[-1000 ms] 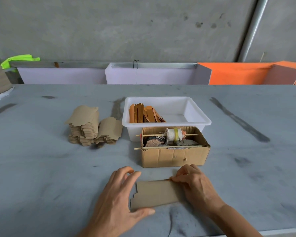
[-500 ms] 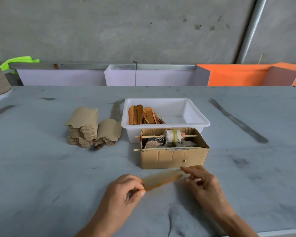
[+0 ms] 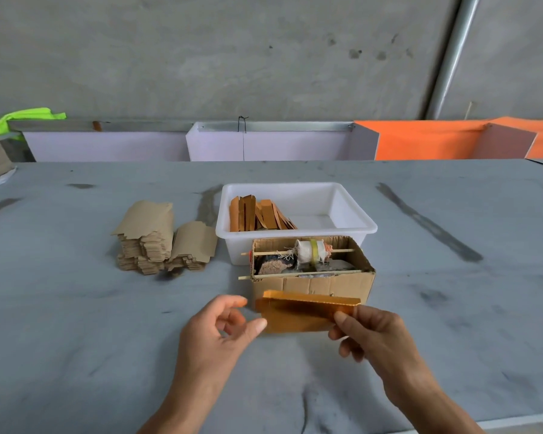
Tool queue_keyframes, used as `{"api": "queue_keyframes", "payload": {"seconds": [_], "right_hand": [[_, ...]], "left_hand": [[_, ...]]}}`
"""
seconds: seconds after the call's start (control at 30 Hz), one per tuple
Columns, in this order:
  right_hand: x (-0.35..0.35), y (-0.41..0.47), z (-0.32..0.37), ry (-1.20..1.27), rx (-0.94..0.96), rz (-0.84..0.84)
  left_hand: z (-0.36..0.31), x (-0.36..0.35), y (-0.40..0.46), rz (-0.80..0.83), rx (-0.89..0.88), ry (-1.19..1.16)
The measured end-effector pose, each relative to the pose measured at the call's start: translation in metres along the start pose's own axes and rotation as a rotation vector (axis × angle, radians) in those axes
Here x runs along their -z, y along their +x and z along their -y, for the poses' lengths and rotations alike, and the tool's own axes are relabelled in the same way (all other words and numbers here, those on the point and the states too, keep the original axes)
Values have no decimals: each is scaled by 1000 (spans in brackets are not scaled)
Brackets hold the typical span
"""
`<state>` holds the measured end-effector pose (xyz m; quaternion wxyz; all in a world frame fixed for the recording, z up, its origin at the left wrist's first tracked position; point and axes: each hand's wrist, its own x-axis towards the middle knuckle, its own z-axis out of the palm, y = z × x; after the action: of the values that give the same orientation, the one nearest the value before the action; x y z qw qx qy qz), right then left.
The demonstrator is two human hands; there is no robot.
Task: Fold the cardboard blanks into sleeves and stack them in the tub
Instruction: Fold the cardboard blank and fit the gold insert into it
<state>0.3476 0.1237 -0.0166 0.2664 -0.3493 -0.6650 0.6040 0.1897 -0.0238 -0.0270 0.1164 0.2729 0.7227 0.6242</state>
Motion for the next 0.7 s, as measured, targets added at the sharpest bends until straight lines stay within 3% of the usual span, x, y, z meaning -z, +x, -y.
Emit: {"api": "queue_keyframes", "payload": {"seconds": [0.13,0.27,0.43,0.7], "right_hand": [[-3,0,12,2,-45,-46],[-4,0,21,-12,-65,-20],[-2,0,29,-4,-81,21],[-7,2,40,64,-81,34]], "left_hand": [[-9,-13,-4,143,252,-178],[-17,-20,2,150,405,-350],[-24,-19,6,249,480,-364],[-31,-21,9,155,400,-417]]}}
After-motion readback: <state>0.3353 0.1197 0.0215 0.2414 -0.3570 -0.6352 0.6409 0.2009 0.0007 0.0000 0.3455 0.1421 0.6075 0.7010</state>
